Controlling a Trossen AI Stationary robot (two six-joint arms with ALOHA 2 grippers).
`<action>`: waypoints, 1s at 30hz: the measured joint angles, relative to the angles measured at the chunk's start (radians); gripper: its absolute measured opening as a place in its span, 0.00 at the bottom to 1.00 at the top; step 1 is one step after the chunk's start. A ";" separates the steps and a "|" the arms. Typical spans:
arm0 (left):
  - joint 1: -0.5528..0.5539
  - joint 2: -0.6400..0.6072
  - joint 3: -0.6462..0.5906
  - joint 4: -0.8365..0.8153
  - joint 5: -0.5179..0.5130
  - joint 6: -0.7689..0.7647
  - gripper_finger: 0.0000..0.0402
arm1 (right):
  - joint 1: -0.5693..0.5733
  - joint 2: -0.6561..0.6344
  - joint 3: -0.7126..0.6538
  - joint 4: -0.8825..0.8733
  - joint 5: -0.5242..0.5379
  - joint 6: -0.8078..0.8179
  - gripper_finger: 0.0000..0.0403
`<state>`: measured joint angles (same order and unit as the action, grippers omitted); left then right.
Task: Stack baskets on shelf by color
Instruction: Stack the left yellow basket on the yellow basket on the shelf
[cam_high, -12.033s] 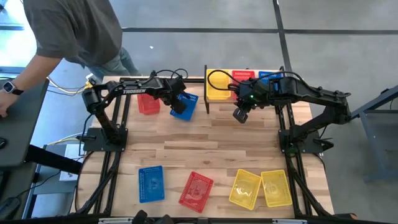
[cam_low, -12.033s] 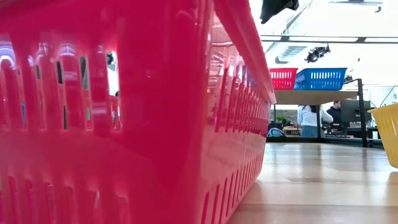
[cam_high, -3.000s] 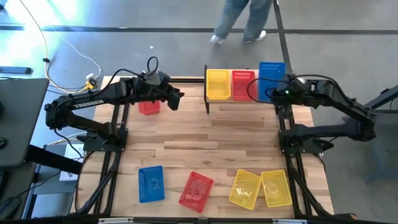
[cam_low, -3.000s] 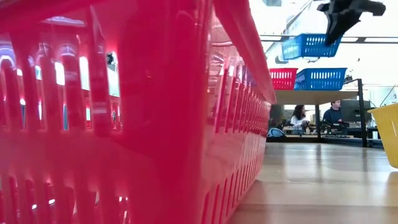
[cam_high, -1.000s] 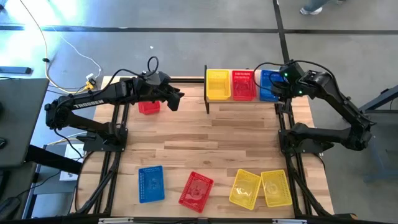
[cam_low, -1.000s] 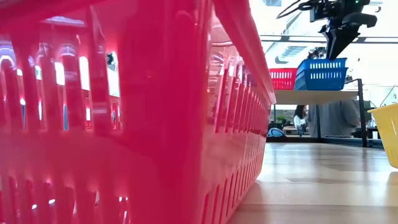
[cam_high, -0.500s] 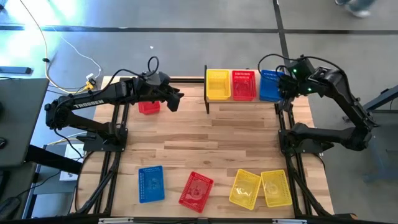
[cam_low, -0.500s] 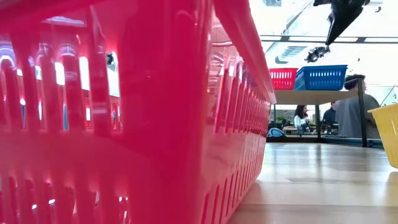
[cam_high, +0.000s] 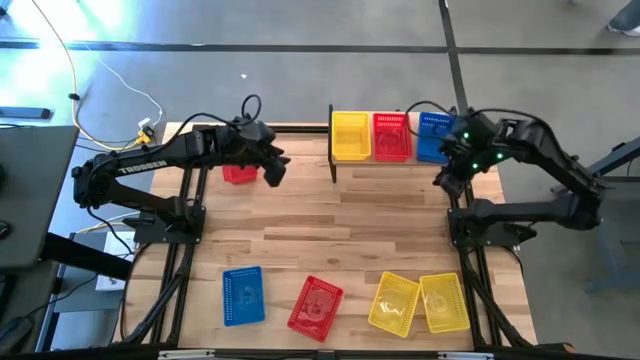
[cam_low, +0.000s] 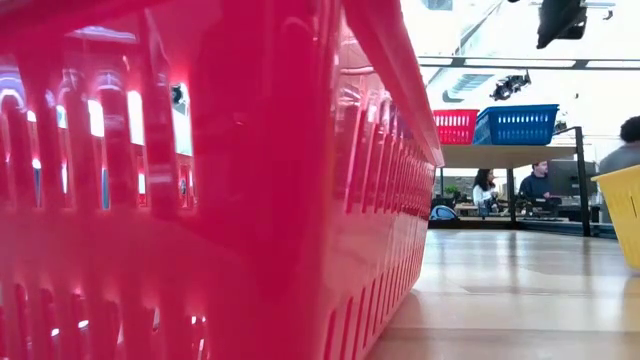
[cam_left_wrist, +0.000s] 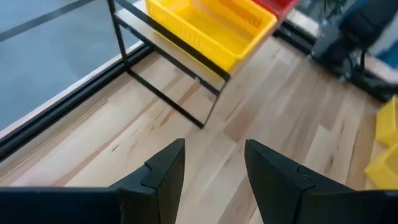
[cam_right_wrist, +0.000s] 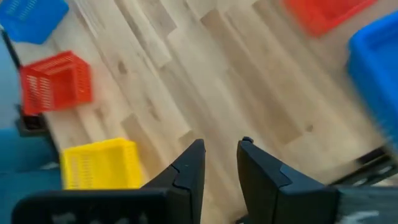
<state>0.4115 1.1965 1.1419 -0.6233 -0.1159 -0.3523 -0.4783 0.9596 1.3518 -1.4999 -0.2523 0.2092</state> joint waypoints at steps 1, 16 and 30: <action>0.000 0.000 0.000 -0.004 0.015 0.019 0.39 | 0.032 0.000 0.000 0.002 0.010 0.061 0.20; -0.058 0.000 0.000 -0.009 0.111 0.164 0.39 | 0.508 0.113 -0.001 0.092 0.058 0.941 0.20; -0.143 0.000 0.000 -0.009 0.108 0.214 0.39 | 0.834 0.361 -0.001 0.143 0.055 1.453 0.20</action>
<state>0.2683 1.1965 1.1419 -0.6318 -0.0076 -0.1379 0.3559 1.3202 1.3510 -1.3566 -0.1977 1.6625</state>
